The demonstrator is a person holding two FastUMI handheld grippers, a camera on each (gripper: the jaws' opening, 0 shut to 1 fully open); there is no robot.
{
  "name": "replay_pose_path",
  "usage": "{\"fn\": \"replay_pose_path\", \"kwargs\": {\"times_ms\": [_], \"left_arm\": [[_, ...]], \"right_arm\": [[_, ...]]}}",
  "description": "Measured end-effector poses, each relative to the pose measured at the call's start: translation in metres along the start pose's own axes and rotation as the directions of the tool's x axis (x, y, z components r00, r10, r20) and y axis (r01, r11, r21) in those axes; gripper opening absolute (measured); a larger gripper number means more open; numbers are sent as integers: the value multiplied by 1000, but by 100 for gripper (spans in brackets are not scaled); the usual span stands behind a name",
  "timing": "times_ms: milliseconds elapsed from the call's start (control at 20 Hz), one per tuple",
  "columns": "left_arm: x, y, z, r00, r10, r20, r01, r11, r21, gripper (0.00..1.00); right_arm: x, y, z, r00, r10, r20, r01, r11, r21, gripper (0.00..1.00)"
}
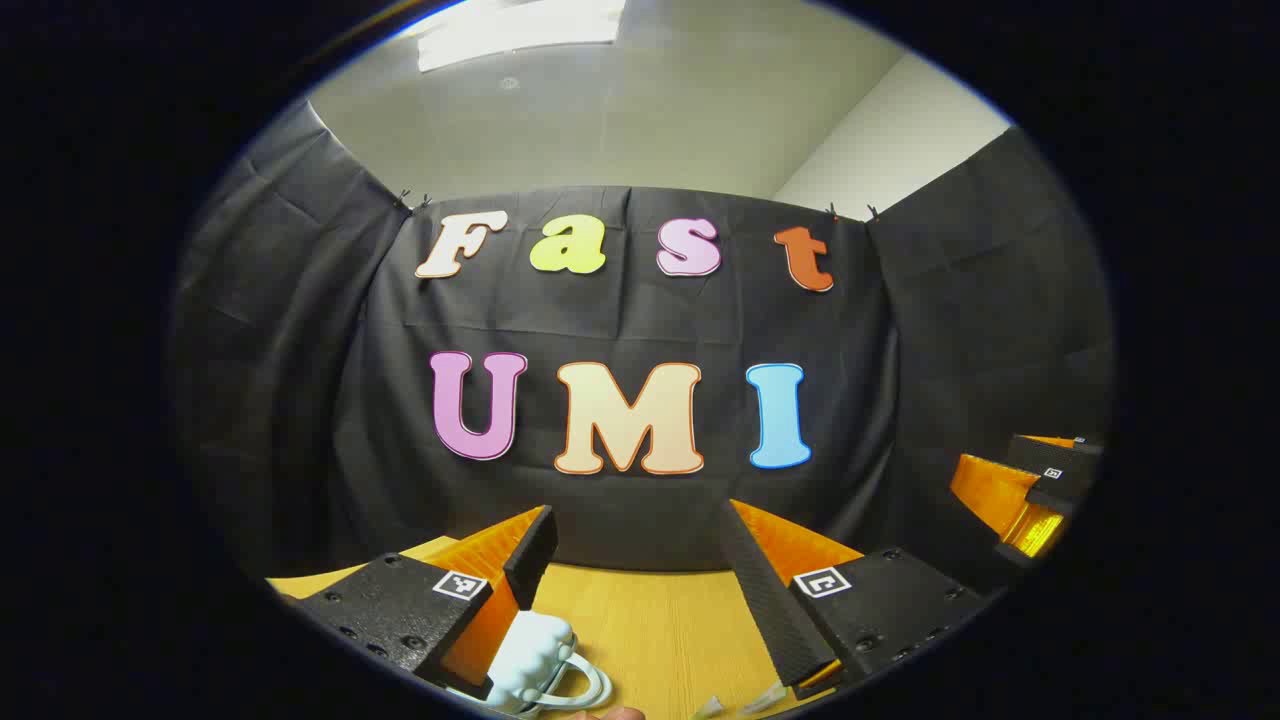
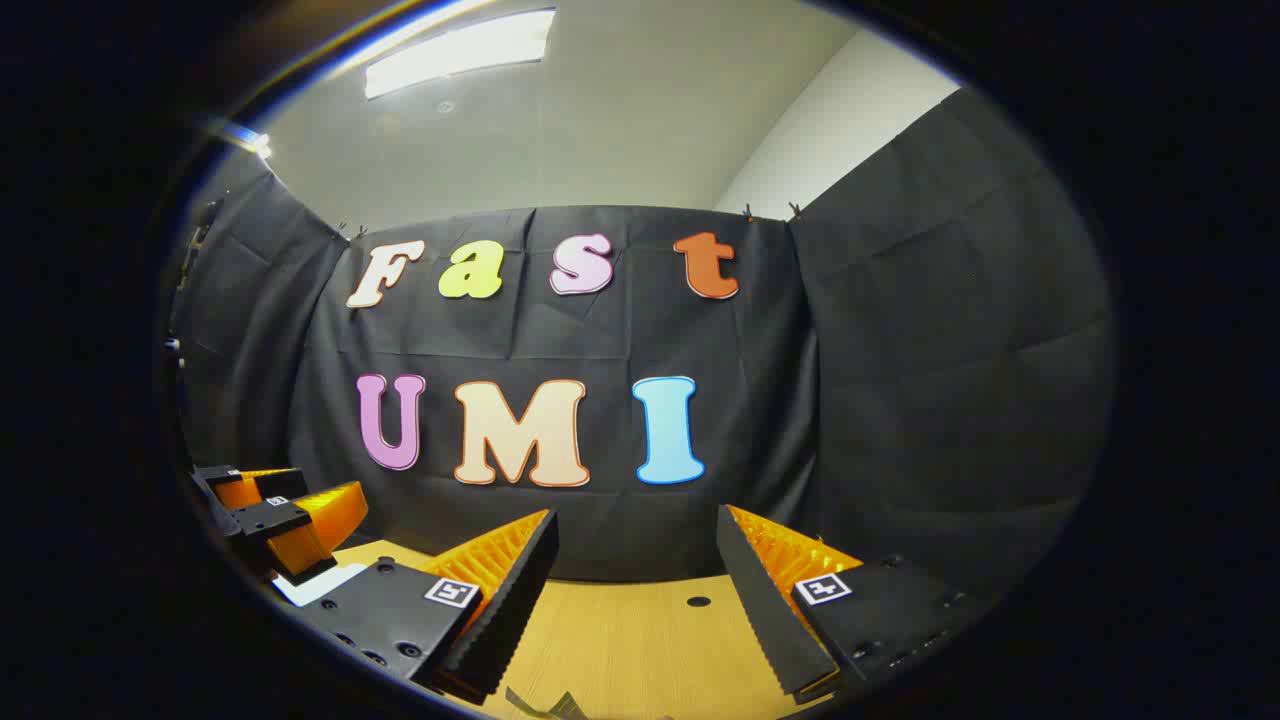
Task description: First open the suitcase, pack the skin care products into it, and then close the suitcase.
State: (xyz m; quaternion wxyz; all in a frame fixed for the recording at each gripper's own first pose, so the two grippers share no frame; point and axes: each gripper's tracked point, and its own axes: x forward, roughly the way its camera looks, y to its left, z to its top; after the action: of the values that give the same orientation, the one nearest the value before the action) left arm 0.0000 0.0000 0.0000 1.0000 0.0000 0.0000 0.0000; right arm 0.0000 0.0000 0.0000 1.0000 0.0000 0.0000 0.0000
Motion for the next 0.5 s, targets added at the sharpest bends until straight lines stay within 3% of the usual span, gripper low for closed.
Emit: {"fn": "replay_pose_path", "kwargs": {"times_ms": [250, 500], "left_arm": [[5, 7, -8, 1000, 27, -16, -27, 999, 20, 95], [3, 26, -48, 990, 46, -136, -36, 996, 77, 95]], "right_arm": [[16, 1, -7, 1000, 30, 5, -30, 999, -16, 100], [22, 3, -30, 994, 104, -19, -104, 995, -11, 99]]}}
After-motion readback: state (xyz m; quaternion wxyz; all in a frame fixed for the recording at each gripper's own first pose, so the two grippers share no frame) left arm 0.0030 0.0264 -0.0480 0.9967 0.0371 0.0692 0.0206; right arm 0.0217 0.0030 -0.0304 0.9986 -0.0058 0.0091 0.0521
